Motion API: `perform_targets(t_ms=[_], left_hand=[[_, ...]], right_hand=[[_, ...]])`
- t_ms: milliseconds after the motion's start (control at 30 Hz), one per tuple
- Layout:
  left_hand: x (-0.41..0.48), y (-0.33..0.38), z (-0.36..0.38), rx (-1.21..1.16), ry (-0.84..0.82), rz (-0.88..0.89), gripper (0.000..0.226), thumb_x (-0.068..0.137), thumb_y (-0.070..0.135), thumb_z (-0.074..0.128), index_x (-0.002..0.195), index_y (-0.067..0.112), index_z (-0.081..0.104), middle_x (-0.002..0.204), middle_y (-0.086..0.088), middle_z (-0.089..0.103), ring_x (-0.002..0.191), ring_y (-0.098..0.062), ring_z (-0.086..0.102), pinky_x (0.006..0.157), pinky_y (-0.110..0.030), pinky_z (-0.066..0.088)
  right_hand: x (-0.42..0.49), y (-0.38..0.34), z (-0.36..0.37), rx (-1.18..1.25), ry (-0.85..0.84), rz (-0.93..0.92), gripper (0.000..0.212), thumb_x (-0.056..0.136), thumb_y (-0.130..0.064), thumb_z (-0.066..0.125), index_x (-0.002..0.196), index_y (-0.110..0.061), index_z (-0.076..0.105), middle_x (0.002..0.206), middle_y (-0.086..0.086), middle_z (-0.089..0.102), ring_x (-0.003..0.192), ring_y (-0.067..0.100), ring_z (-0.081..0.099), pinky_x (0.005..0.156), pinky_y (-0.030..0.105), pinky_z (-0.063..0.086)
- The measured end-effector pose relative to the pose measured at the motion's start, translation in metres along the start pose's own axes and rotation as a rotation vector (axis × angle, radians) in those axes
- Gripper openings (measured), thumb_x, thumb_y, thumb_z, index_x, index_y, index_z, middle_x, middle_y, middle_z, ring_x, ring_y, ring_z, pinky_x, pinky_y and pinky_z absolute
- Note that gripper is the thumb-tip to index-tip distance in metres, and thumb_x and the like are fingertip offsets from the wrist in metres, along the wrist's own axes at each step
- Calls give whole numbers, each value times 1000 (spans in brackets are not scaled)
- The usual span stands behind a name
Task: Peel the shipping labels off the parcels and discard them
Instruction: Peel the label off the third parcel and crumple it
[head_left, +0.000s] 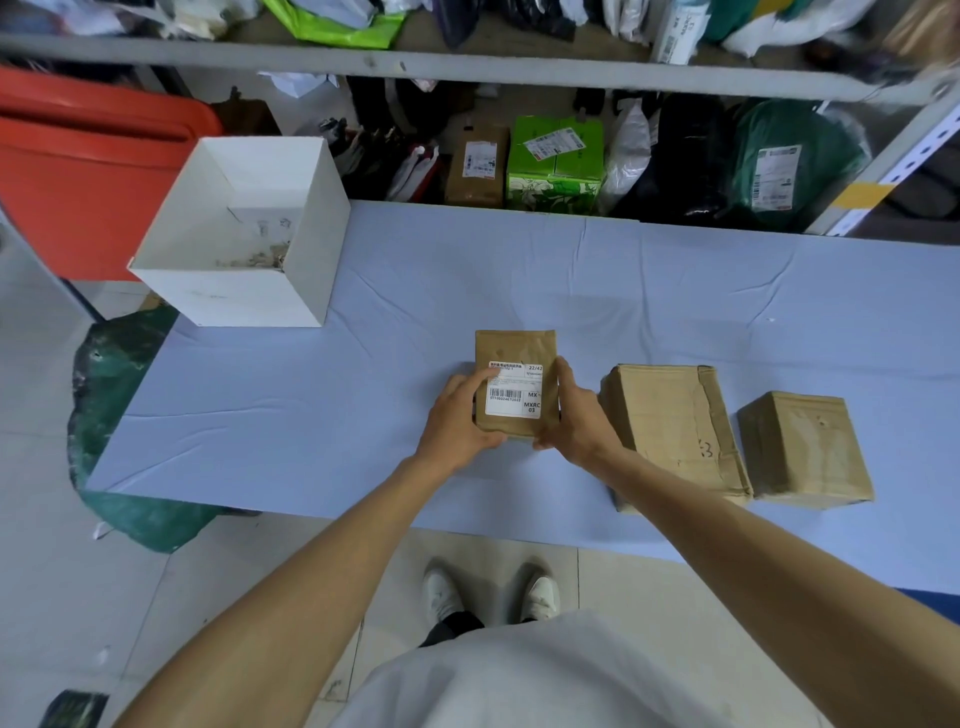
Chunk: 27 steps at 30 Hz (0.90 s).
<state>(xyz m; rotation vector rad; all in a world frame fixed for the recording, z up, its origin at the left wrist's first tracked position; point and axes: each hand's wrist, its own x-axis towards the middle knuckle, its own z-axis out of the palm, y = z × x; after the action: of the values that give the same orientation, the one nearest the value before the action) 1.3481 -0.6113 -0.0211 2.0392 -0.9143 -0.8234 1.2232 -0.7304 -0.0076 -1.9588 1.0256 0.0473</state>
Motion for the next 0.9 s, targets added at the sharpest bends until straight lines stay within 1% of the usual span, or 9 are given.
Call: perform_targets(t_ms=[100,167,267,433,567,667,767,833,900], left_hand=[[1,-1,2,-3,7,0,79,61,0,82,131,24,52,125,-6,46,110,-28,58,95,-42,51],[0,-2,3,-6,21,-2,85,61,2,82,135,27,48,125,-4,46,110,-26,59,94,-41,51],[0,-3,3,-16,41,-11,97,61,5,83,143,30,38,131,-1,44,112,-23,59,93,-41,52],[4,-3,2,-4,39,-20,100,58,6,86,143,31,39,131,0,45,112,-21,58,94,-42,52],[7,-4,3,11,48,-20,96,55,7,88,138,33,46,124,2,48,108,-21,59,92,-41,53],[8,-5,3,-3,48,-14,100,53,9,91,137,36,44,125,5,47,103,-18,61,91,-40,54],[9,-6,0,-40,39,-18,107,51,10,93,141,37,39,128,7,46,100,-14,61,91,-37,55],[9,-5,-1,-29,33,-18,104,53,10,92,140,36,41,129,5,46,100,-13,59,91,-38,54],[9,-5,-1,-27,36,-12,101,54,9,92,139,33,44,128,3,47,101,-14,59,91,-38,55]], right_hand=[[-1,-1,-2,-31,-11,-14,97,71,7,73,146,-11,14,113,12,60,90,29,63,69,33,54],[0,-1,-2,-35,-14,-6,98,69,8,74,144,-12,15,113,13,60,91,29,63,74,38,56],[2,-2,-2,-18,-8,2,94,70,7,74,143,-12,18,113,12,61,87,27,63,74,38,56],[3,-2,-1,-9,2,13,93,72,6,73,144,-17,18,114,12,60,92,33,66,67,31,56],[3,0,-1,-10,3,26,100,65,9,75,144,-18,19,106,10,61,87,31,65,73,39,57],[4,1,-1,-13,-4,24,102,62,11,76,142,-19,21,110,11,63,90,30,65,78,46,57],[5,0,-2,-32,-8,20,104,62,11,77,144,-19,19,113,11,62,94,30,63,79,44,57],[6,-1,-3,-20,-14,19,104,63,10,77,144,-18,19,115,11,61,95,29,62,80,44,57],[6,-2,-3,8,-22,26,105,64,10,77,147,-19,18,118,9,60,94,25,60,80,38,56]])
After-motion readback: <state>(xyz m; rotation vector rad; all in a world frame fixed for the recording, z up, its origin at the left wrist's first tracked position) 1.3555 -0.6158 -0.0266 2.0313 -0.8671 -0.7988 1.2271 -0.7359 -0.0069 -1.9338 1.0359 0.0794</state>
